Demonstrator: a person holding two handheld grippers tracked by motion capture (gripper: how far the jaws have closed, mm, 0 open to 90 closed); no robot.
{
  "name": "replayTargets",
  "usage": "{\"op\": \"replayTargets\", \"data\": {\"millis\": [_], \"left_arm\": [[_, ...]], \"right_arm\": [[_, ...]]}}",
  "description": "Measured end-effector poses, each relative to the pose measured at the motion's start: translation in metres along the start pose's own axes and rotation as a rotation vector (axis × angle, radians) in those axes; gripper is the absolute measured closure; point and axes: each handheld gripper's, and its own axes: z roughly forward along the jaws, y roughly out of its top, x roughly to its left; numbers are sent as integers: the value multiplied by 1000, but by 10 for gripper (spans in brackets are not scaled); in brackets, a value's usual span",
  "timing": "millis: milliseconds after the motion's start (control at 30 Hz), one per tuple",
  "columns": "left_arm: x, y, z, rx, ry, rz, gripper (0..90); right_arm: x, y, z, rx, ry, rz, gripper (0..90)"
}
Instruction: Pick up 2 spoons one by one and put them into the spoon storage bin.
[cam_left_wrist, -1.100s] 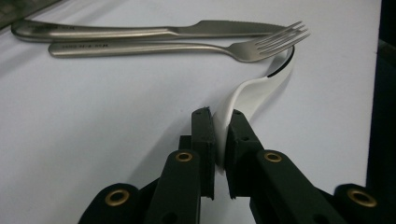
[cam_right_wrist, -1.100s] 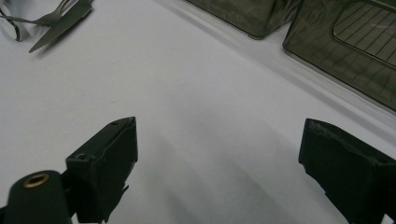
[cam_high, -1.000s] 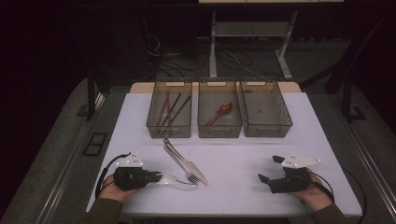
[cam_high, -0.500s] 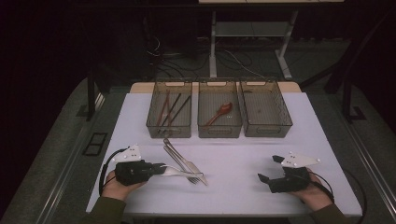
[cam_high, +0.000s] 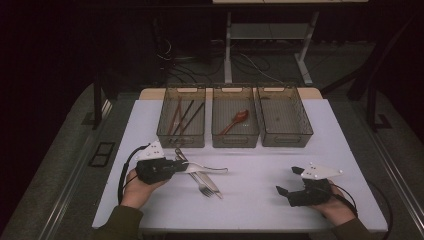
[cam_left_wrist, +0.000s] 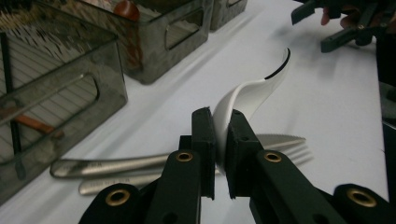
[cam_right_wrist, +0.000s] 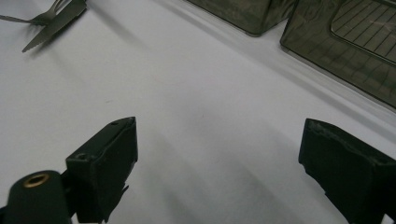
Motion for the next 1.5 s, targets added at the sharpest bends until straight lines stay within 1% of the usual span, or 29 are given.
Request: {"op": "replayTargets", "data": {"millis": [100, 200, 300, 367, 433, 567, 700, 767, 933, 1033, 1100, 1333, 1433, 1500], "left_arm": [[0, 6, 7, -2, -2, 6, 836], [0, 13, 13, -7, -1, 15, 836], [1, 20, 20, -6, 9, 28, 836], [1, 25, 24, -19, 13, 33, 836], [1, 30, 28, -20, 18, 40, 836], [4, 39, 38, -47, 29, 36, 835], [8, 47, 46, -73, 27, 30, 836], [9, 51, 51, -85, 34, 31, 836], [11, 59, 61, -90, 59, 35, 836], [14, 64, 67, -100, 65, 35, 836], [16, 67, 71, -112, 62, 27, 835], [24, 76, 86, -109, 83, 32, 835], [28, 79, 95, -95, 105, 39, 835], [31, 81, 101, -95, 110, 30, 835]], "right_arm": [[0, 0, 0, 0, 2, 3, 120], [0, 1, 0, -11, 21, 10, 119], [2, 1, 0, -18, 23, 25, 119], [2, 1, 0, -16, 28, 39, 119], [2, 1, 1, -15, 30, 40, 119], [2, 1, 1, -14, 29, 49, 119], [1, 1, 1, -12, 29, 48, 119], [1, 1, 1, -14, 29, 48, 119], [1, 1, 1, -15, 28, 47, 119], [1, 1, 1, -20, 27, 49, 119], [1, 0, 0, -15, 28, 52, 119], [0, 0, 0, -18, 28, 50, 119], [-1, 0, -1, -18, 26, 54, 119], [-1, 0, -1, -20, 24, 56, 119]]}}
